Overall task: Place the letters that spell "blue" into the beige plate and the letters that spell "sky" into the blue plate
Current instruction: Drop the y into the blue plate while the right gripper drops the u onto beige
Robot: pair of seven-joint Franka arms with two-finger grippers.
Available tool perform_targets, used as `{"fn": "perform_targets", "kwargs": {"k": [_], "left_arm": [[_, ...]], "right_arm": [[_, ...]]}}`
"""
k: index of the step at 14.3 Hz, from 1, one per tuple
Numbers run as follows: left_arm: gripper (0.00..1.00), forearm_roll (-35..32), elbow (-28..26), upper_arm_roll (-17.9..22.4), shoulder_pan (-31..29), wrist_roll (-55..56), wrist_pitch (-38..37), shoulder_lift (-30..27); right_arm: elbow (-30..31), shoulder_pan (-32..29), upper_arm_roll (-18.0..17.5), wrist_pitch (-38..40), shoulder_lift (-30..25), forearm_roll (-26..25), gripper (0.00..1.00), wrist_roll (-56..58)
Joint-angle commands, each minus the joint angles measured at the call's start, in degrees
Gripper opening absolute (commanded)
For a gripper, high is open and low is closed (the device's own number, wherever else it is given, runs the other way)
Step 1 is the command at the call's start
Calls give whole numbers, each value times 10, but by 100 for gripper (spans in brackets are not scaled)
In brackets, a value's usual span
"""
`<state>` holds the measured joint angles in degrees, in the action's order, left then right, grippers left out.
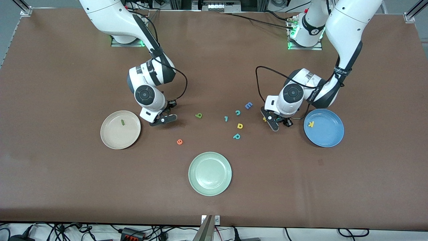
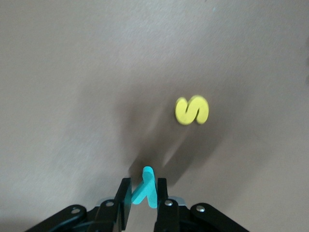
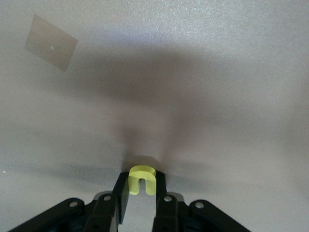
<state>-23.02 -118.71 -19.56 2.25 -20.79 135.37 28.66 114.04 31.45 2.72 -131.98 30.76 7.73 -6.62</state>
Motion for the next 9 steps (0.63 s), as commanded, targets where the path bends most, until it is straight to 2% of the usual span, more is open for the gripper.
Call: {"fn": "perform_targets", "kwargs": {"k": [1,5,7,9], "left_arm": [[1,-17,22,-3,-7,-13,-75,-40],[1,-16,81,-1,-28,-12,-188,-45],[1,-16,83,1,-57,-2,-197,-41],[1,-16,85,1,-113,-3,-192,-33]], "right_arm": [[-1,-3,-2,-6,-1,0,17,6],[-27,-11,20,-5,-22,2,14,-2],[-27,-12,59,0,-42,2,14,-1],[-29,-14,115,22,-52,0,14,15]]}}
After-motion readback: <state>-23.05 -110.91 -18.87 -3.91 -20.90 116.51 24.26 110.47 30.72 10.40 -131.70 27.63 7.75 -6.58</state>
